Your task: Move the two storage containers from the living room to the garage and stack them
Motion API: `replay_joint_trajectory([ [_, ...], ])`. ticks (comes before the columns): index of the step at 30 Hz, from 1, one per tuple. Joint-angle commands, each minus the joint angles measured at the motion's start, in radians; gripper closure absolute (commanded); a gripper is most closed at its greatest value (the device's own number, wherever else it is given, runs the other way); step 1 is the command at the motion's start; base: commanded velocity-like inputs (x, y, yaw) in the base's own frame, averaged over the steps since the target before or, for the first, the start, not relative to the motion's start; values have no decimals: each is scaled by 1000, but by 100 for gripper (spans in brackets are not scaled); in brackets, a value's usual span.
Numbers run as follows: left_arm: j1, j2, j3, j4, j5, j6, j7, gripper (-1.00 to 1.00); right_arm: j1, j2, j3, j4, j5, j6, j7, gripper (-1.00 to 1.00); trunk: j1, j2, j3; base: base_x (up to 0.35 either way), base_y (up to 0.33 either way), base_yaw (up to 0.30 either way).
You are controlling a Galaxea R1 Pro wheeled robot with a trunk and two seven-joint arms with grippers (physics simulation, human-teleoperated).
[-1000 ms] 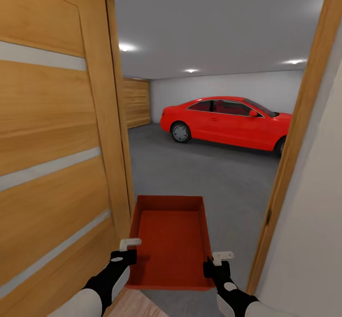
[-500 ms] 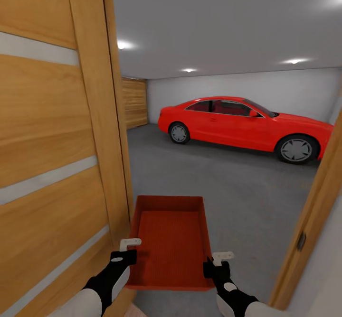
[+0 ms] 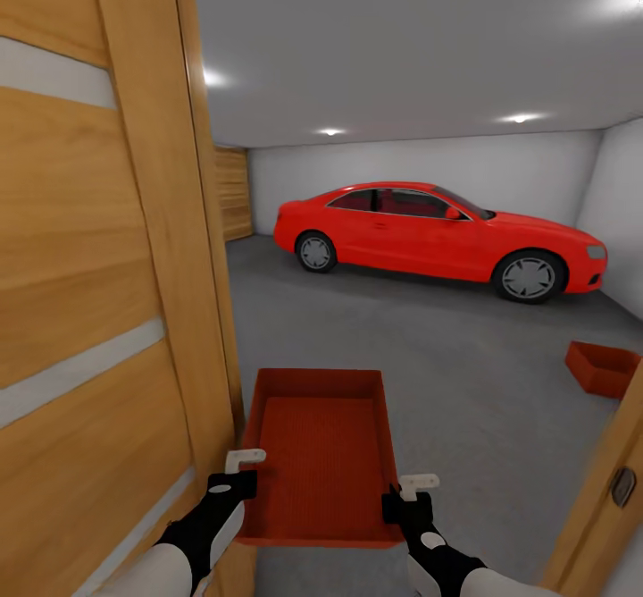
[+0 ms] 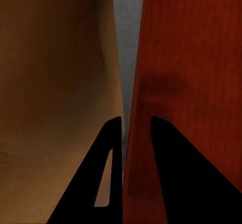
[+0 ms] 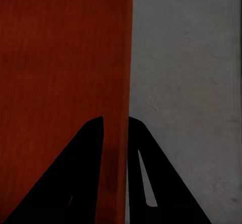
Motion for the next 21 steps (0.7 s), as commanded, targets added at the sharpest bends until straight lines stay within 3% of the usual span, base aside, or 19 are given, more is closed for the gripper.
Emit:
replay_joint_trajectory([
  [1,0,1,1,-4,-4,7,13,100,-2,1,-24,2,-20,-7,-9,100,1,-1,-2,250,267,-238],
  [7,0,1,1,-14,-5,7,13,100,-2,1,-24,2,-20,-7,-10,100,1,-1,-2,204,196,-238],
  [21,0,1,1,-17,-5,6,13,100,-2,1,-24,2,-20,-7,-9,100,1,-1,-2,14,11,-238],
])
